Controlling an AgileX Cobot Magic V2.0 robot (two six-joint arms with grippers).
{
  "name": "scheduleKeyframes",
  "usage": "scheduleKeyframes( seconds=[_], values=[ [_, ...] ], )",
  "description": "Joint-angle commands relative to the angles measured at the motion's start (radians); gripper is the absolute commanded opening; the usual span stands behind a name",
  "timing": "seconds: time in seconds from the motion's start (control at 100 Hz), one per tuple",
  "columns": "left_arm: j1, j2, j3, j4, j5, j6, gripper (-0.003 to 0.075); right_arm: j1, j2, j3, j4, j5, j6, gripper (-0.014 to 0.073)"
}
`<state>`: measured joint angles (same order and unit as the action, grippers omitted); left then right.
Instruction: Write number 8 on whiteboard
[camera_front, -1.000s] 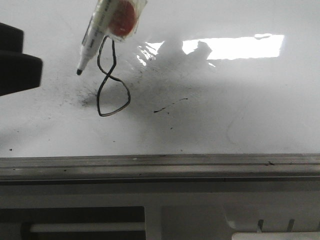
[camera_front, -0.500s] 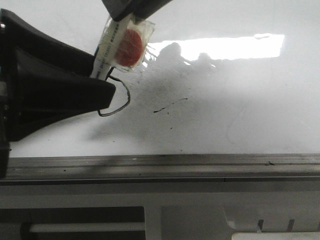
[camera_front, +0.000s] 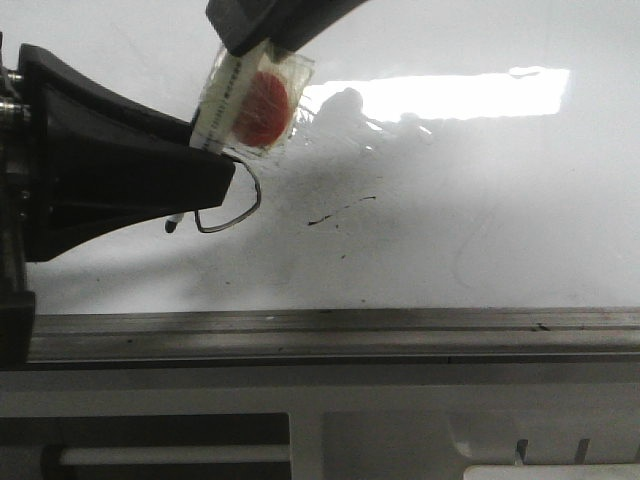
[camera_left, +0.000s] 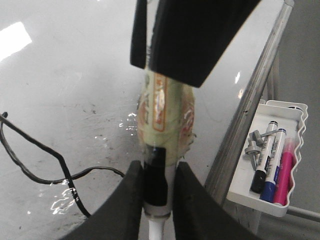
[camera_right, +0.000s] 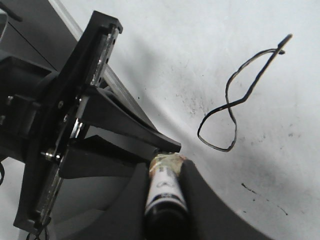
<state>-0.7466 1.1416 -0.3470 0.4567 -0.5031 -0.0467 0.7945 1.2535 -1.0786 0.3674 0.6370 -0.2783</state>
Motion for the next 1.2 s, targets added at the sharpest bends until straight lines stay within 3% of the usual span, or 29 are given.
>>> scheduleKeyframes(
  seconds=[0.0,0.13,0.22,0.31,0.43,0.53,0.63,1.03,1.1,1.19],
  values=[
    [-0.006,-0.013,-0.032,-0.011,-0.079,-0.002,-0.002,0.001,-0.019,-0.027,0.02,-0.015,-0.008,0.0029],
    [-0.006,-0.013,-0.032,-0.011,-0.079,-0.028,-0.002,0.001,-0.012,-0.027,0.02,-0.007,-0.008,0.0306],
    [-0.006,-0.018,-0.032,-0.02,-0.057,-0.134,-0.002,0.001,-0.009,-0.027,0.016,-0.017,-0.008,0.0397],
    [-0.006,-0.047,-0.032,-0.122,0.045,-0.238,-0.002,-0.003,-0.009,-0.027,0.011,-0.019,-0.008,0.0398],
    [0.012,-0.103,-0.032,-0.292,0.193,-0.241,-0.002,-0.003,-0.009,-0.027,0.01,-0.013,-0.008,0.0398],
    [0.037,-0.147,-0.032,-0.511,0.245,-0.241,-0.002,-0.003,-0.009,-0.027,0.01,-0.013,-0.008,0.0397],
    [0.06,-0.155,-0.032,-0.636,0.284,-0.241,-0.002,-0.003,-0.009,-0.027,0.01,-0.005,-0.008,0.0397],
    [0.077,-0.137,-0.032,-0.689,0.288,-0.241,-0.0013,-0.003,-0.009,-0.027,0.015,0.031,-0.008,0.0397],
    [0.077,-0.137,-0.032,-0.689,0.281,-0.241,0.0053,-0.003,-0.009,-0.027,0.015,0.029,-0.008,0.0397],
    [0.077,-0.137,-0.032,-0.689,0.279,-0.241,0.0226,-0.003,-0.009,-0.027,0.015,0.023,-0.008,0.0397]
  ],
)
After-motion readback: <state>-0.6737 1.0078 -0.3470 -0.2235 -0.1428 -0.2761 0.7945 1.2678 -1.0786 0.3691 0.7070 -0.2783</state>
